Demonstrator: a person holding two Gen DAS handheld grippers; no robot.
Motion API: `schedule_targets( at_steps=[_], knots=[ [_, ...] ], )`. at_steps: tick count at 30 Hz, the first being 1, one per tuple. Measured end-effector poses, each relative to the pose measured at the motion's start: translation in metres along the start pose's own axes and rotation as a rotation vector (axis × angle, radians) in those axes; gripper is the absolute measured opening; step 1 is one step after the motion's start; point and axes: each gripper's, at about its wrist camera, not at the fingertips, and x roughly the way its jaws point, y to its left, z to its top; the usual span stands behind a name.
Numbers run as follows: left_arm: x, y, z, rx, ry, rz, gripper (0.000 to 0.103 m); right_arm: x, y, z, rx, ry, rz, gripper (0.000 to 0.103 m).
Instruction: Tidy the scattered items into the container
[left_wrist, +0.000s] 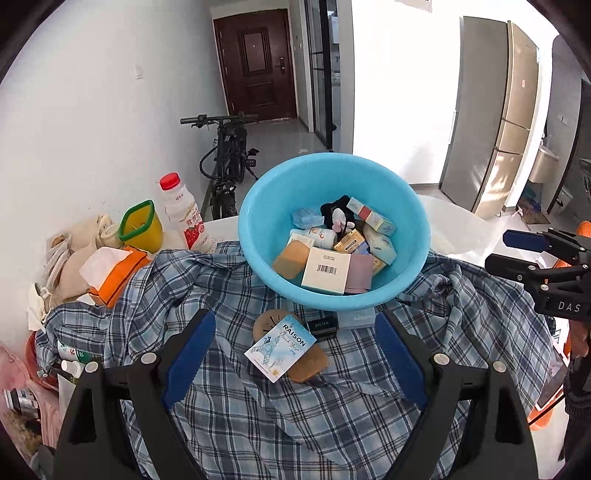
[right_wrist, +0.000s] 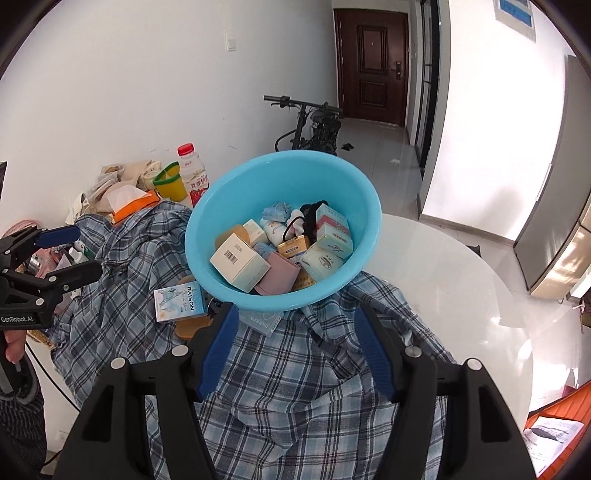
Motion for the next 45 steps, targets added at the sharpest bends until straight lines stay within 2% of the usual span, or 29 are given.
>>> schedule_targets(
  at_steps=[3,7,13,16,24,29,33,35,39,45],
  knots=[
    [-0.018,-0.002,-0.012,-0.015,-0.06,0.001,0.09,-0.014,0.008,-0.01,-0.008,-0.071,-0.03,0.064],
    [-0.034,-0.008,-0.025,-0.024,-0.125,0.01,0.09,-0.027,0.019,-0.022,0.005,-0.121,-0.004,0.064],
    [-0.041,-0.021,-0.049,-0.005,-0.156,-0.03,0.09,-0.036,0.037,-0.045,-0.008,-0.171,0.0,0.064],
    [-0.043,-0.026,-0.062,-0.009,-0.178,-0.024,0.09,-0.036,0.038,-0.059,0.014,-0.18,-0.001,0.064],
    [-0.033,-0.029,-0.102,-0.027,-0.148,-0.035,0.09,-0.043,0.039,-0.094,0.036,-0.203,-0.034,0.064],
    [-0.017,-0.024,-0.129,-0.07,-0.114,-0.032,0.09,-0.044,0.04,-0.118,0.062,-0.225,-0.049,0.069],
    [-0.006,-0.024,-0.145,-0.07,-0.124,-0.033,0.09,-0.04,0.039,-0.133,0.066,-0.239,-0.025,0.071],
    [-0.004,-0.029,-0.151,-0.054,-0.151,-0.022,0.09,-0.036,0.039,-0.139,0.079,-0.244,-0.019,0.072],
    [-0.004,-0.038,-0.161,-0.032,-0.245,0.019,0.09,-0.032,0.039,-0.15,0.069,-0.298,-0.067,0.073],
    [0.004,-0.034,-0.17,-0.078,-0.327,0.018,0.09,-0.032,0.041,-0.16,0.043,-0.405,-0.122,0.075]
  ],
)
